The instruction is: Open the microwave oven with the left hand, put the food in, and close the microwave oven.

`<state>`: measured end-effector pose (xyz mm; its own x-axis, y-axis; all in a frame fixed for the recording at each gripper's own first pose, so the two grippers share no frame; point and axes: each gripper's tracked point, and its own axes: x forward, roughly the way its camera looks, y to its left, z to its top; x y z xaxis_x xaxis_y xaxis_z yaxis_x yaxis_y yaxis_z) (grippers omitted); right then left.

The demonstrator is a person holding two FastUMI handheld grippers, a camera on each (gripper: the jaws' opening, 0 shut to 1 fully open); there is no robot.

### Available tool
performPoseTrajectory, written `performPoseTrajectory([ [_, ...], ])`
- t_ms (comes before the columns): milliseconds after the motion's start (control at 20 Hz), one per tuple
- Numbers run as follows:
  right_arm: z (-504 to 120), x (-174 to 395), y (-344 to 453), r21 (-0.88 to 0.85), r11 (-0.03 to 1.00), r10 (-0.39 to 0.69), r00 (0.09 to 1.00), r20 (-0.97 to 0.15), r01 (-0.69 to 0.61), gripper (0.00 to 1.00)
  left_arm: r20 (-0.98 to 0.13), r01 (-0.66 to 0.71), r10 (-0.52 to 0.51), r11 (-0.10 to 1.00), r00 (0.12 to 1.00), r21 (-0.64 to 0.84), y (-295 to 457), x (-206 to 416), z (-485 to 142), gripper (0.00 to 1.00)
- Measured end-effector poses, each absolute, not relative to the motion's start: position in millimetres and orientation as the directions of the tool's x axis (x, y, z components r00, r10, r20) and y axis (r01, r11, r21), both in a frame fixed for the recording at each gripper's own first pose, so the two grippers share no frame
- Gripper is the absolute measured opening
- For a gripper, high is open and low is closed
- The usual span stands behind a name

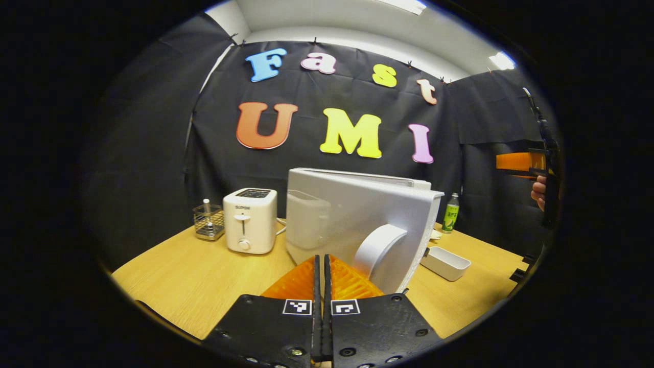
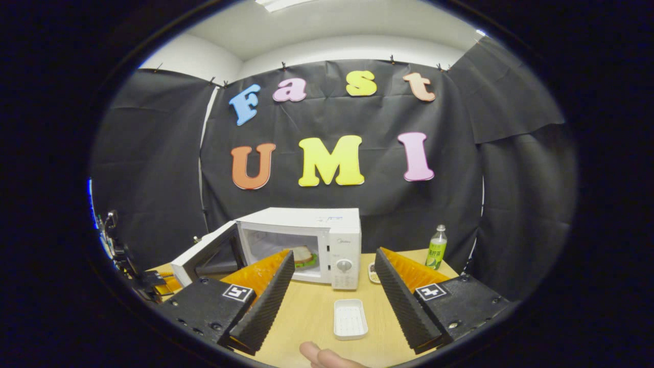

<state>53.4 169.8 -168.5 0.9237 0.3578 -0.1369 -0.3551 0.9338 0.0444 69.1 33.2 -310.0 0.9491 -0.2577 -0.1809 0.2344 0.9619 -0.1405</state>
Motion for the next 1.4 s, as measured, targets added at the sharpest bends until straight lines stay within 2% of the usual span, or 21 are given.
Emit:
performPoseTrajectory([
  [50,-166,56,165,0.053,0.934,0.357,0.925,-0.130,-0.353,1.00,-0.179,0.273,-0.295,0.952,0.939,-0.140,21,74,-311,0.00],
  [100,-164,60,159,0.067,0.937,0.350,0.929,-0.121,-0.344,0.92,-0.178,0.300,-0.322,0.944,0.930,-0.139,10,78,-311,0.00],
  [150,-160,65,156,0.077,0.937,0.348,0.930,-0.114,-0.341,0.91,-0.180,0.328,-0.350,0.934,0.919,-0.143,0,82,-313,0.00],
  [350,-159,74,150,0.072,0.934,0.357,0.927,-0.113,-0.351,0.91,-0.158,0.409,-0.435,0.896,0.887,-0.170,-42,103,-309,0.00],
  [400,-161,77,145,0.068,0.936,0.352,0.929,-0.113,-0.346,1.00,-0.157,0.418,-0.445,0.891,0.882,-0.176,-51,109,-309,0.00],
  [450,-165,80,144,0.069,0.936,0.351,0.929,-0.120,-0.345,1.00,-0.162,0.422,-0.450,0.888,0.878,-0.180,-60,114,-311,0.00],
  [500,-167,81,143,0.072,0.935,0.355,0.927,-0.126,-0.348,0.91,-0.164,0.425,-0.454,0.887,0.876,-0.180,-69,121,-312,0.00],
  [550,-170,82,142,0.072,0.933,0.359,0.925,-0.126,-0.352,0.92,-0.166,0.427,-0.455,0.886,0.875,-0.179,-77,127,-313,0.00],
  [600,-170,84,139,0.067,0.934,0.358,0.926,-0.122,-0.352,1.00,-0.164,0.437,-0.464,0.882,0.870,-0.179,-86,134,-313,0.00],
  [650,-170,87,134,0.060,0.936,0.351,0.929,-0.117,-0.346,1.00,-0.170,0.437,-0.464,0.882,0.869,-0.176,-93,141,-315,0.00],
  [700,-170,90,128,0.052,0.940,0.340,0.933,-0.115,-0.336,0.92,-0.179,0.431,-0.458,0.886,0.871,-0.170,-99,149,-317,0.00],
  [800,-171,96,116,0.042,0.948,0.319,0.941,-0.108,-0.317,0.91,-0.184,0.419,-0.446,0.893,0.876,-0.168,-110,166,-318,0.00],
  [850,-170,98,110,0.042,0.950,0.311,0.945,-0.103,-0.308,1.00,-0.185,0.416,-0.443,0.893,0.877,-0.170,-117,174,-320,0.00],
  [900,-170,102,104,0.046,0.952,0.305,0.947,-0.097,-0.302,0.91,-0.186,0.411,-0.438,0.896,0.879,-0.168,-123,184,-321,0.00],
  [1150,-176,116,82,0.074,0.953,0.300,0.951,-0.079,-0.295,0.91,-0.202,0.406,-0.431,0.901,0.880,-0.153,-151,224,-327,0.00],
  [1200,-177,119,79,0.077,0.950,0.307,0.949,-0.073,-0.301,1.00,-0.199,0.406,-0.429,0.902,0.881,-0.148,-157,232,-326,0.00],
  [1250,-177,122,78,0.084,0.947,0.315,0.947,-0.069,-0.309,1.00,-0.202,0.405,-0.427,0.903,0.882,-0.142,-160,238,-327,0.00],
  [1300,-179,124,77,0.094,0.943,0.325,0.944,-0.062,-0.319,0.92,-0.208,0.399,-0.418,0.908,0.884,-0.131,-163,243,-329,0.00],
  [1400,-185,126,76,0.097,0.936,0.344,0.937,-0.063,-0.337,0.91,-0.213,0.385,-0.399,0.917,0.892,-0.103,-165,254,-331,0.00],
])
